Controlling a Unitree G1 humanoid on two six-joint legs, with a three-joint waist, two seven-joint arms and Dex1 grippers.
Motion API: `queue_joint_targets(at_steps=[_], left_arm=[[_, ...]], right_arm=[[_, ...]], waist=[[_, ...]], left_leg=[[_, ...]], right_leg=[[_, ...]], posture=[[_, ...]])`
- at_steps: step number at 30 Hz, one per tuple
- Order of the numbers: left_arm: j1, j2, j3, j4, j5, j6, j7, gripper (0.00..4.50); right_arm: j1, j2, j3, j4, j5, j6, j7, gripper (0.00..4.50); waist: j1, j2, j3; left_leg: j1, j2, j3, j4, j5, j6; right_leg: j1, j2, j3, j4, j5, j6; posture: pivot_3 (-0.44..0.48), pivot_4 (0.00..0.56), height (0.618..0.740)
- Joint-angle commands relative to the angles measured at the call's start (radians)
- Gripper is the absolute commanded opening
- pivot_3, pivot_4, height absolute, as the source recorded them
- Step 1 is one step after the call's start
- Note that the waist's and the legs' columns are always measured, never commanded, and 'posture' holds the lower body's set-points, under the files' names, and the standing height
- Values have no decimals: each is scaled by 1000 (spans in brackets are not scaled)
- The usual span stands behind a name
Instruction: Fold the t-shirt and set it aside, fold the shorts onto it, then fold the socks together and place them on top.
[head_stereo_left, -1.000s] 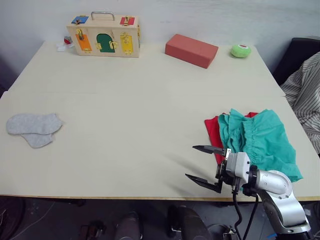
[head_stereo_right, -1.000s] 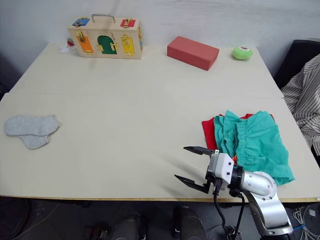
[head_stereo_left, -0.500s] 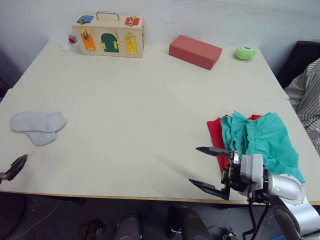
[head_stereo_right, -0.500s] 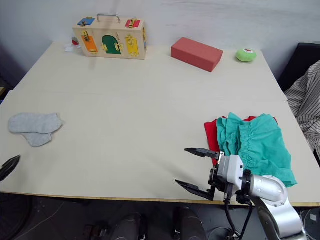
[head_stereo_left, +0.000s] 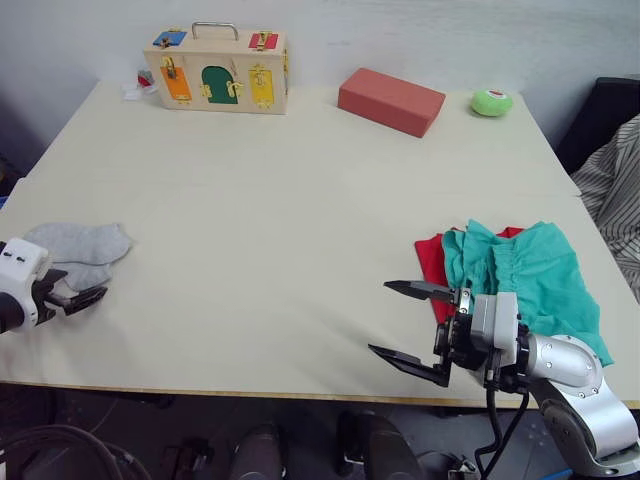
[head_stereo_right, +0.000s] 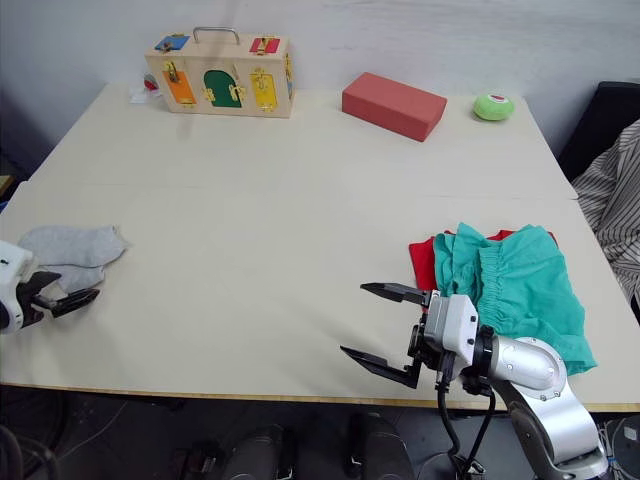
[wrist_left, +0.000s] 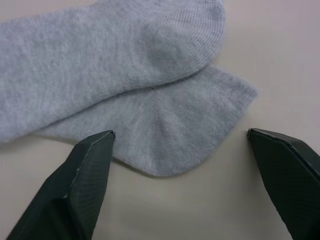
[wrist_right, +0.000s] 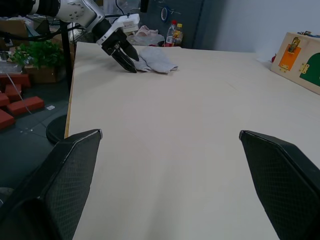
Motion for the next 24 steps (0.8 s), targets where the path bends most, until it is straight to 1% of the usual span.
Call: queue_joint_targets(at_steps=[1, 5, 7, 9, 11, 13, 14, 16, 18, 19, 22, 24], left_arm=[[-51, -12, -42, 76, 39, -40, -39, 3008], [-101, -20, -57, 137, 55, -81, -54, 1756], [-117, -27, -55, 147, 44, -93, -88, 1122], [-108, -38, -49, 110, 16, -87, -154, 468], [-62, -40, -35, -2, -32, -47, -230, 35], [-10, -47, -10, -137, -82, 27, -249, 35], [47, -55, 4, -282, -133, 101, -260, 35], [163, -63, 11, -636, -259, 287, -271, 35], [221, -76, 6, -858, -339, 424, -243, 35], [236, -90, -17, -938, -358, 471, -222, 35], [252, -146, -75, -1077, -389, 561, -159, 35], [256, -204, -154, -1162, -410, 606, -138, 35]], right_arm=[[6, -5, -10, -28, 2, -2, -11, 4500], [10, -8, -13, -28, -3, -1, -13, 4500], [14, -11, -13, -27, -7, -4, -11, 4500], [20, -13, -13, -25, -16, -9, -10, 4500], [33, -20, -18, -27, -24, -18, -3, 4500], [47, -26, -32, -28, -27, -23, -1, 4500], [56, -31, -44, -26, -30, -26, -1, 4500], [61, -41, -67, -24, -21, -15, -8, 4500], [55, -47, -84, -22, -2, 2, -17, 4500], [54, -56, -89, -19, 0, 5, -7, 4500], [48, -73, -95, -11, 3, 8, 11, 4500], [25, -69, -102, -14, 27, 40, -14, 4500]], waist=[[3, 0, 0], [7, 0, 0], [9, 0, 0], [10, 0, 0], [10, 0, 0], [10, 0, 0], [10, 0, 0], [6, 0, 0], [6, -1, 1], [6, -1, 1], [6, 2, 1], [4, 2, 1]], left_leg=[[0, 0, 0, 0, 0, 0], [1, 1, 0, 0, 1, -1], [1, 0, 0, 0, 1, -1], [1, 0, 0, 1, 1, -1], [0, 0, 1, 1, 1, -1], [0, 0, 1, 1, 1, -1], [-1, 1, 1, 2, 1, -1], [-1, 1, 1, 3, 1, -3], [-2, 1, 1, 5, 1, -3], [-2, 0, 1, 5, 1, -3], [0, 0, 2, 6, 1, -3], [0, 0, 2, 5, 0, -2]], right_leg=[[0, 0, 0, 1, 0, 0], [-1, 1, 0, 2, 0, -1], [-1, 1, 0, 3, 0, -1], [-1, 1, 1, 3, 0, -1], [-1, 1, 1, 3, 0, -1], [-1, 1, 1, 2, 0, -1], [-1, 1, 1, 2, 0, -1], [-1, 1, 2, 2, 0, -1], [-1, 0, 4, 1, 0, 0], [0, 0, 4, 1, 0, 0], [1, 0, 7, 2, 1, 1], [0, 1, 7, 2, 1, 1]], posture=[[0, 150, 740], [0, 150, 740], [0, 150, 740], [0, 150, 740], [0, 150, 740], [0, 150, 740], [0, 150, 740], [0, 150, 740], [0, 150, 740], [0, 150, 740], [0, 150, 740], [0, 150, 740]])
